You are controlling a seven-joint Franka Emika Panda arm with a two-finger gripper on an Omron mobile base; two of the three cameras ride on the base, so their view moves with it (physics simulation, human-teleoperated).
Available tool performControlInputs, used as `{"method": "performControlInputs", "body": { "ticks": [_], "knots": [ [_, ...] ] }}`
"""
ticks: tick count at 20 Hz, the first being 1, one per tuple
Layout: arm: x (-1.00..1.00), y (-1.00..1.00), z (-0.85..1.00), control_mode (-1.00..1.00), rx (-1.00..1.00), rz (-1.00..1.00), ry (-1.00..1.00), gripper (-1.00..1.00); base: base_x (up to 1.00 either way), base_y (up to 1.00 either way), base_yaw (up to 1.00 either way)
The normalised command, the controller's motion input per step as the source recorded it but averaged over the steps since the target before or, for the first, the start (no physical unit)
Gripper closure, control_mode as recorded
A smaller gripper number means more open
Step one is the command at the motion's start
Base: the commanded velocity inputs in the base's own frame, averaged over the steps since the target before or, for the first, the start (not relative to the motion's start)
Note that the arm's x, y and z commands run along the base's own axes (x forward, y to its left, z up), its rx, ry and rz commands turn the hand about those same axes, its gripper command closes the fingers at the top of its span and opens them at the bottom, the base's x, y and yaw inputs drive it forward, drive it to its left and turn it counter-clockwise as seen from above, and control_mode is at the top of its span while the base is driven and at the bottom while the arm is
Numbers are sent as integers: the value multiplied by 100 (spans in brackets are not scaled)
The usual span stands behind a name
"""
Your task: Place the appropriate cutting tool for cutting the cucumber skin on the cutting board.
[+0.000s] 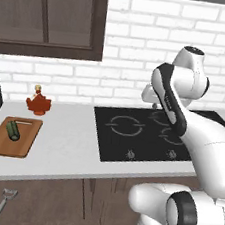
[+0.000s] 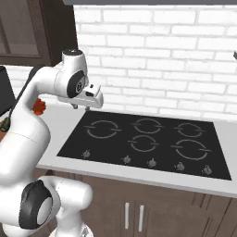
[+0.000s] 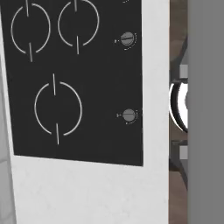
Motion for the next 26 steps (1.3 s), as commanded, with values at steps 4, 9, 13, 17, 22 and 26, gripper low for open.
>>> {"method": "performControlInputs", "body": {
  "ticks": [4,9,13,17,22,26],
  "knots": [
    [-13,0,0,-100,0,0,-2,-100,0,0,0],
    [-65,41,-17,-100,0,8,-1,-100,0,0,0],
    [-88,100,-64,-100,0,8,5,-100,0,0,0],
    [-47,100,-74,-100,0,3,14,-100,0,0,0],
    [-13,100,-98,-100,0,7,10,-100,0,0,0],
    [3,100,-72,-100,0,9,21,-100,0,0,0]
  ]
}}
